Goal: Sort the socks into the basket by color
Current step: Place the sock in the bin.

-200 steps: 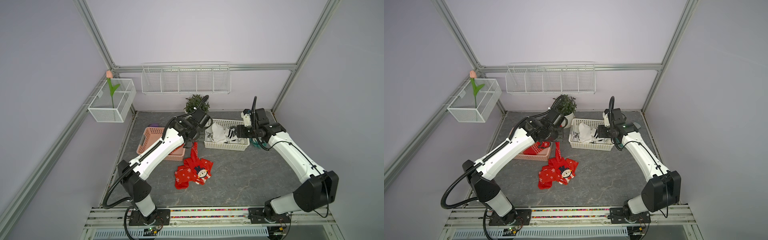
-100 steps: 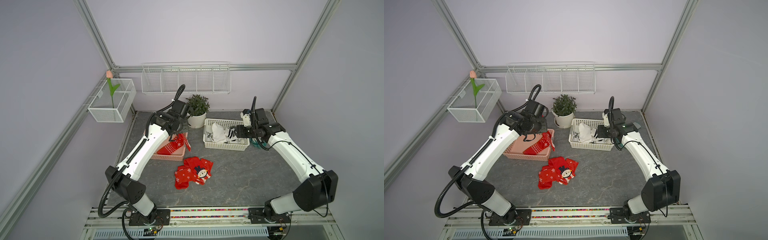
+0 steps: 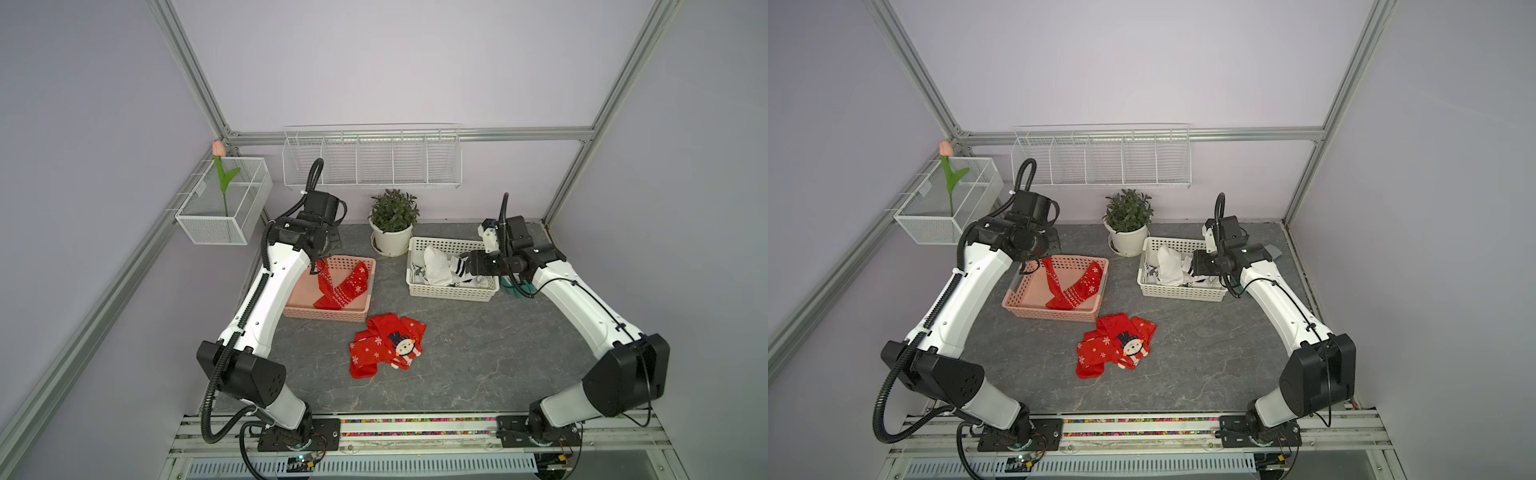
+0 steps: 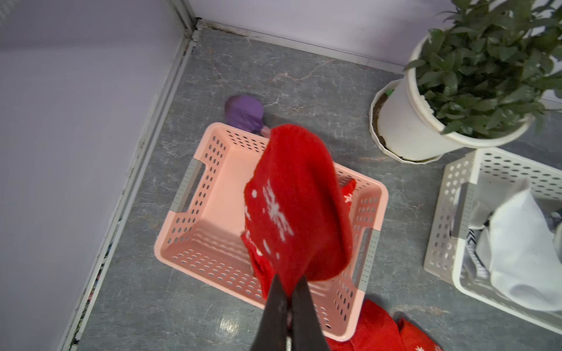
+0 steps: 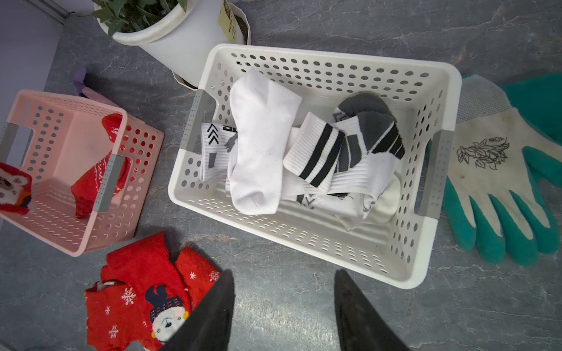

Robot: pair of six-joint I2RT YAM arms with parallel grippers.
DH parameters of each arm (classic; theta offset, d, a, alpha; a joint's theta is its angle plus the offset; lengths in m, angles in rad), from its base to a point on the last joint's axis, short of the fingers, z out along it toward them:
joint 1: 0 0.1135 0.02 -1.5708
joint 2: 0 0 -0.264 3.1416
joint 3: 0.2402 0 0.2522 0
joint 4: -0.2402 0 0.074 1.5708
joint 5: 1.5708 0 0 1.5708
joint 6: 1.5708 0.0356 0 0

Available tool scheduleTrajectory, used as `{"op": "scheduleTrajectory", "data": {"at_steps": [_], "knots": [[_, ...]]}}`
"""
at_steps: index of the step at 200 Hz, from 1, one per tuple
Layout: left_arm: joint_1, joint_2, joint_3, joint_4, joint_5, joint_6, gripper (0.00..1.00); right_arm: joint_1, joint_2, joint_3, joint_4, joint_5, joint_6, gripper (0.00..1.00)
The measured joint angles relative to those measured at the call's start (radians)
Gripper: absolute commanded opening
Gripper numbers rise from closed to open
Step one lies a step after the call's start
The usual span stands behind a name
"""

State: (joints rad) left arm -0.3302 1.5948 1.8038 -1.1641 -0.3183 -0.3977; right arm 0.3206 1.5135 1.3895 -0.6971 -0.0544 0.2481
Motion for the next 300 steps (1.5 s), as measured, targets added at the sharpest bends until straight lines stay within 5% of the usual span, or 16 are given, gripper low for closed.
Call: {"op": "scheduleTrajectory", "data": {"at_steps": [79, 163, 300], "knots": [[0.105, 0.039, -0.138, 0.026, -0.025, 0.019, 0.00, 0.004, 0.003, 0.000, 0.000, -0.007, 0.006, 0.55], [0.111, 0.201, -0.078, 0.031, -0.073, 0.034, 0.00, 0.004, 0.006, 0.000, 0.001, -0.007, 0.006, 0.55], [0.025, 0.309, -0.200, 0.190, 0.161, -0.021, 0.00, 0.004, 0.008, 0.004, -0.001, -0.003, 0.005, 0.55]]}}
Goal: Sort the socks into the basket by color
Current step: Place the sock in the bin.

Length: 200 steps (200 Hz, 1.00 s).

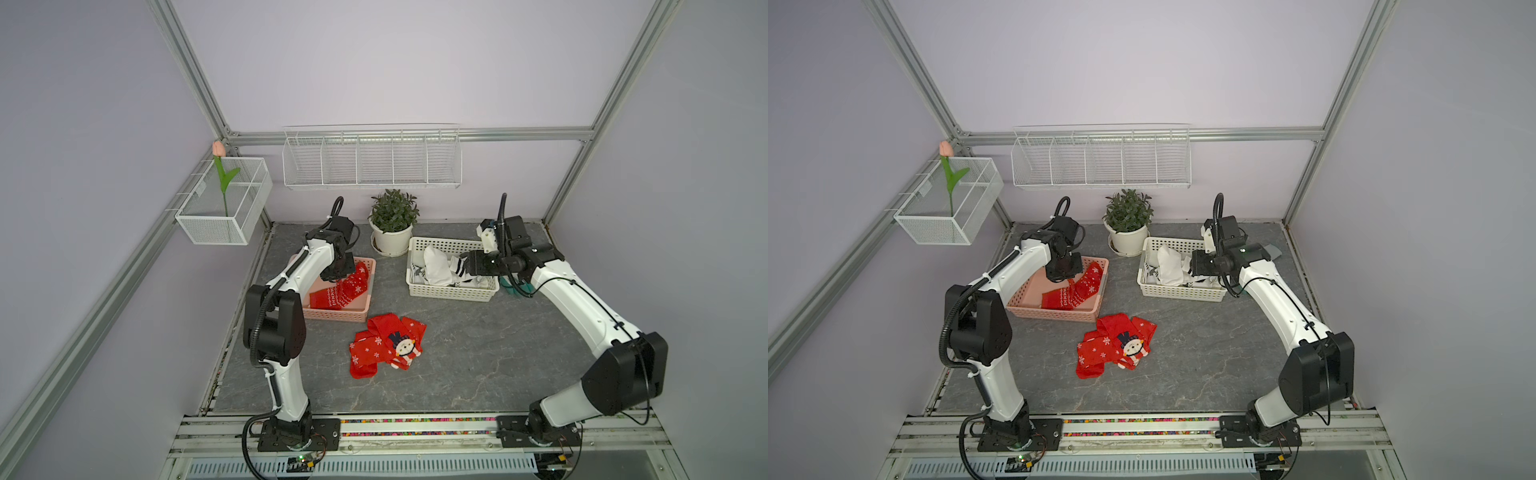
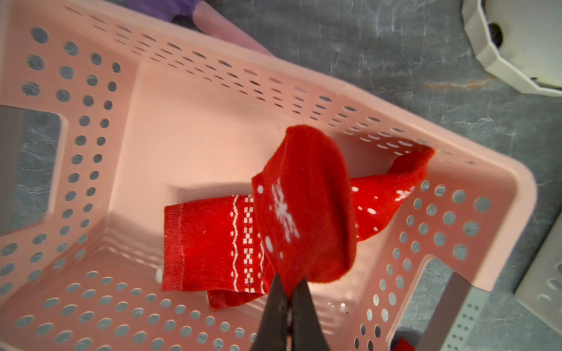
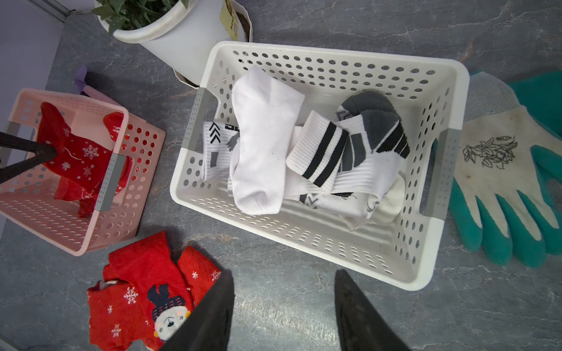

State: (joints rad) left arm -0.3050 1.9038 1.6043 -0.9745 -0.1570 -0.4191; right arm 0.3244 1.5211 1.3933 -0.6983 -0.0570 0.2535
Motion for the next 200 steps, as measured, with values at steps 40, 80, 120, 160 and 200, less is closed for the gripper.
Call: {"op": "scheduleTrajectory", "data": {"at_steps": [40, 80, 120, 160, 200], "knots": [[-0.018, 0.001, -0.025, 0.019, 0.010, -0.018, 0.01, 0.000, 0.000, 0.000, 0.000, 0.000, 0.000, 0.55], [-0.031, 0.001, -0.025, 0.034, 0.019, -0.026, 0.13, 0.000, 0.000, 0.000, 0.000, 0.000, 0.000, 0.55], [-0.031, 0.001, -0.025, 0.036, 0.024, -0.039, 0.26, 0.000, 0.000, 0.000, 0.000, 0.000, 0.000, 0.55], [-0.031, 0.000, -0.025, 0.035, 0.029, -0.040, 0.34, 0.000, 0.001, 0.000, 0.000, 0.000, 0.000, 0.55], [-0.037, -0.019, -0.025, 0.035, 0.042, -0.040, 0.46, 0.000, 0.003, 0.000, 0.000, 0.000, 0.000, 0.55]]}}
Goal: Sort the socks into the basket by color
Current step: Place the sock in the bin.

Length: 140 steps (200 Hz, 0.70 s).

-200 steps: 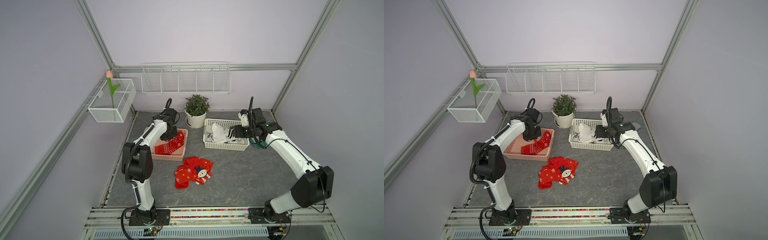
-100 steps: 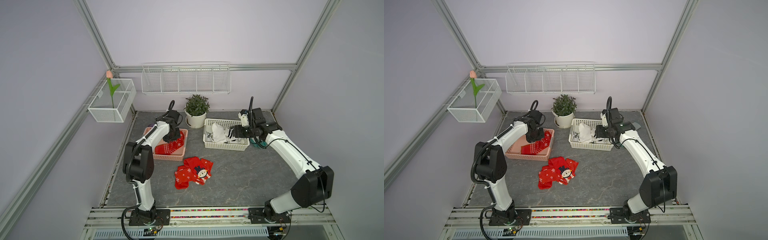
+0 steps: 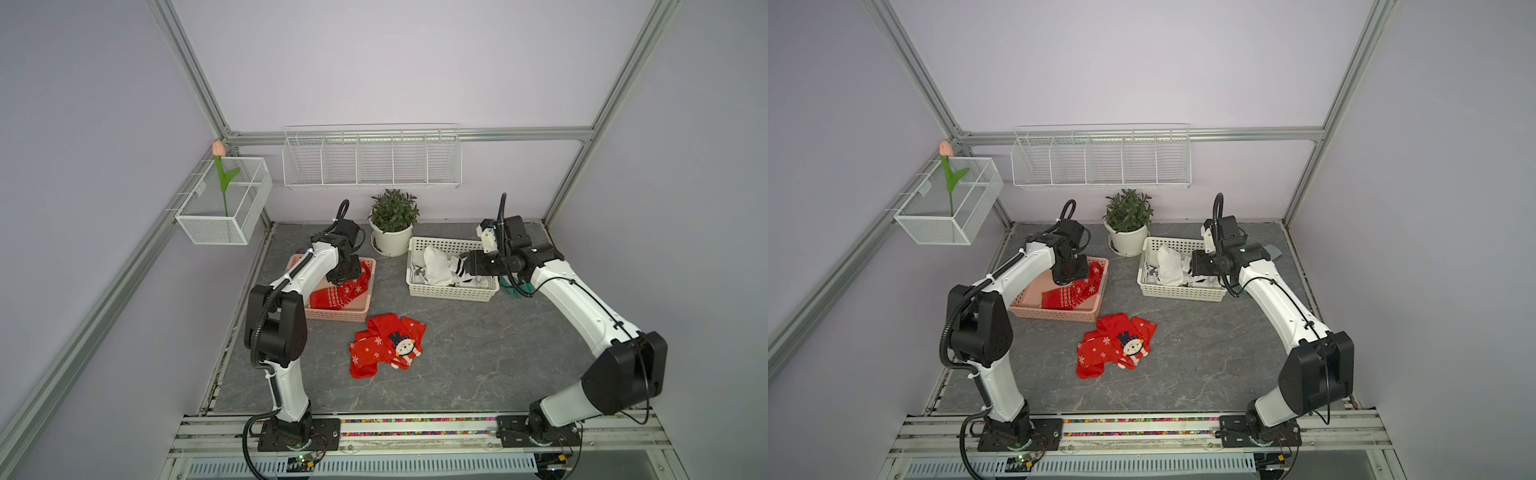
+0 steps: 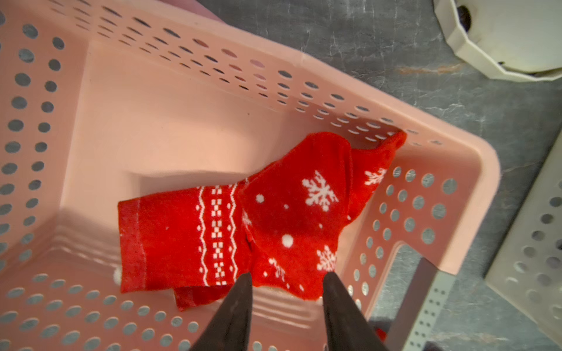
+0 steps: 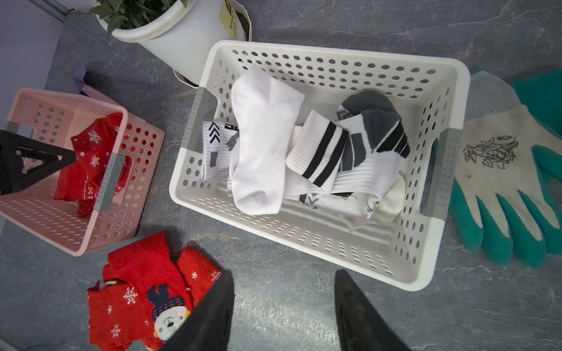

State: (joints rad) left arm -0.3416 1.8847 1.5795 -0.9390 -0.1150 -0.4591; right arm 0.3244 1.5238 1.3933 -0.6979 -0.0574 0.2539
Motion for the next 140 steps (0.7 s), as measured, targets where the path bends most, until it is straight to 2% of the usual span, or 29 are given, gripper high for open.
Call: {"op": "scheduleTrajectory", "data": {"at_steps": [55, 73, 87, 140], "knots": [[-0.040, -0.105, 0.000, -0.013, 0.012, 0.003, 0.47, 0.001, 0.000, 0.000, 0.000, 0.000, 0.000, 0.55], [-0.083, -0.152, -0.002, -0.024, 0.011, -0.002, 0.54, 0.002, 0.000, 0.000, 0.000, 0.000, 0.000, 0.55], [-0.125, -0.200, -0.024, -0.026, 0.011, -0.005, 0.56, 0.002, 0.000, 0.000, 0.000, 0.000, 0.000, 0.55], [-0.294, -0.387, -0.193, -0.044, 0.003, -0.065, 0.72, 0.004, 0.000, -0.005, 0.005, -0.002, 0.000, 0.56]]}}
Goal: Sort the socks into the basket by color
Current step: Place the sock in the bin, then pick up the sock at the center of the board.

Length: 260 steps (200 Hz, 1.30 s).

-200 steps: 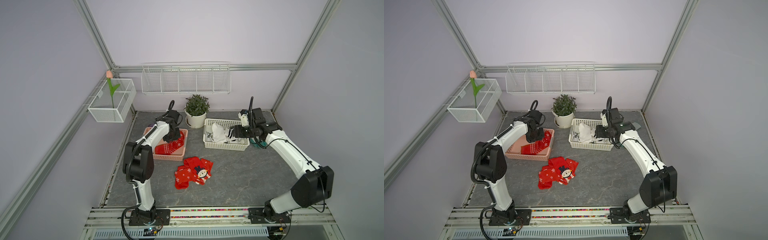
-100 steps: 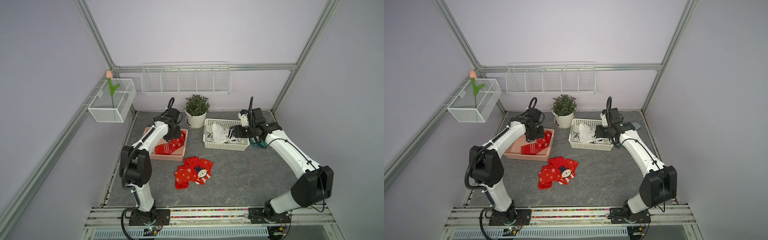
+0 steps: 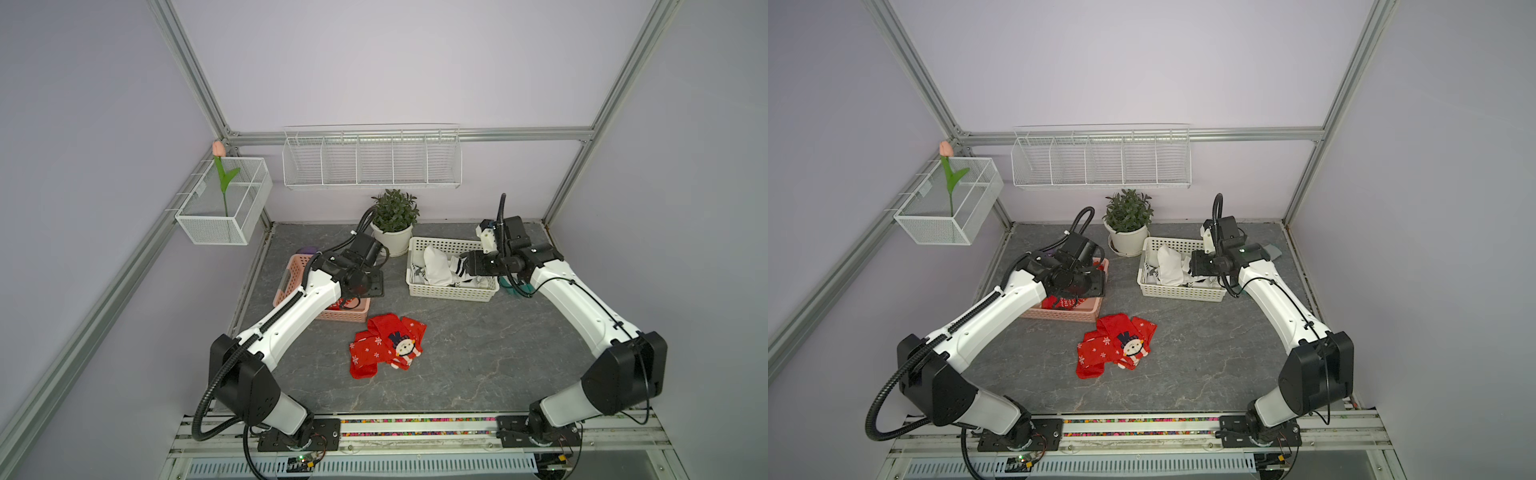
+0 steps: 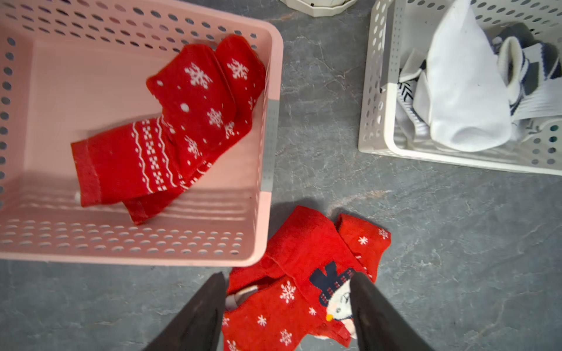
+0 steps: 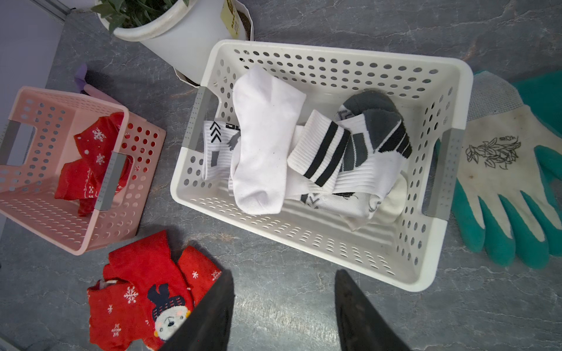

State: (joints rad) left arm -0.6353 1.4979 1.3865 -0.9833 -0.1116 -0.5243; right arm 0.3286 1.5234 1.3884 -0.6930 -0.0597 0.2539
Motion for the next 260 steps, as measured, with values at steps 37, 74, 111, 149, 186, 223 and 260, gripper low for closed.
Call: {"op": "scheduleTrajectory", "data": {"at_steps": [37, 74, 111, 149, 186, 223, 260], "knots": [[-0.063, -0.117, -0.114, 0.010, -0.001, -0.062, 0.76, 0.000, 0.000, -0.003, 0.000, -0.002, 0.000, 0.56], [-0.092, -0.180, -0.217, 0.023, -0.003, -0.105, 0.76, 0.000, 0.000, -0.003, 0.000, -0.002, 0.000, 0.56], [-0.151, -0.169, -0.279, 0.050, -0.007, -0.144, 0.76, 0.000, 0.000, -0.003, 0.000, -0.009, 0.000, 0.56], [-0.170, -0.165, -0.320, 0.092, -0.007, -0.182, 0.76, 0.000, 0.000, -0.003, 0.000, -0.009, 0.000, 0.56], [-0.170, -0.137, -0.330, 0.119, -0.015, -0.208, 0.76, 0.001, 0.000, -0.003, 0.000, -0.009, 0.000, 0.56], [-0.170, -0.093, -0.330, 0.131, -0.023, -0.216, 0.75, 0.002, 0.000, -0.003, 0.000, -0.009, 0.000, 0.56], [-0.170, -0.038, -0.330, 0.156, -0.028, -0.218, 0.72, 0.002, 0.000, -0.003, 0.000, -0.010, 0.000, 0.56]]}}
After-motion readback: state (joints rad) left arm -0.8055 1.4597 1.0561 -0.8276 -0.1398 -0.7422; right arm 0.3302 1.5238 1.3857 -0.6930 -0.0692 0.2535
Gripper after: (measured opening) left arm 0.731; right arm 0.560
